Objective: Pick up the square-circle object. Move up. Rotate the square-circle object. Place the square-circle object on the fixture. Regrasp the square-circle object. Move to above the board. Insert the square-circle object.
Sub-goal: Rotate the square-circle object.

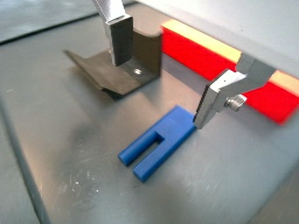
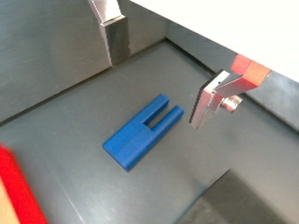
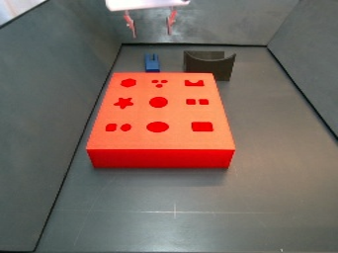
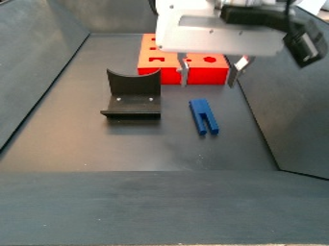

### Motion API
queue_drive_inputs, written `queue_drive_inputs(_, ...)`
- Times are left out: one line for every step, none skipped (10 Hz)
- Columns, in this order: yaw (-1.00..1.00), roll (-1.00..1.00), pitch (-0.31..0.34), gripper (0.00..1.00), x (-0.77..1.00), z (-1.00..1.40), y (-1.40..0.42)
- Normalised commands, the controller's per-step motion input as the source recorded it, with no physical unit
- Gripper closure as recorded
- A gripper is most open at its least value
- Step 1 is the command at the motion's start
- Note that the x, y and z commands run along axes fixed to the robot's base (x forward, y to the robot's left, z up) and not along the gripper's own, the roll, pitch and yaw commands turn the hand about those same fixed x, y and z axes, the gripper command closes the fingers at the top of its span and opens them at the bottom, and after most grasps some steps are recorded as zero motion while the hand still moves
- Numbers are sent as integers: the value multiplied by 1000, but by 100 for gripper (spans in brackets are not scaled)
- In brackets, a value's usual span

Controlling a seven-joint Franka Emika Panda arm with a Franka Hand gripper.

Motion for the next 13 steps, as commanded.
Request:
queue_drive_inputs(1000,2,3,0,-12,-199,-8)
queue_drive_inputs(1000,3,3,0,20,-232,1)
queue_drive_inputs(1000,2,3,0,32,-176,-6)
queue_drive_inputs(1000,0,3,0,31,-92,-6)
queue_drive_inputs(1000,0,3,0,27,-69,-5)
queue_drive_inputs(1000,-1,3,0,26,-59,-5)
queue_drive_inputs(1000,-1,3,0,27,-56,-5)
queue_drive_inputs(1000,-1,3,0,28,-52,-5)
queue_drive_inputs(1000,-1,3,0,29,-49,-5)
queue_drive_inputs(1000,-1,3,0,29,-44,-5)
queue_drive_inputs(1000,-1,3,0,28,-41,-5)
queue_drive_inputs(1000,-1,3,0,28,-40,-5)
queue_drive_inputs(1000,-1,3,0,28,-39,-5)
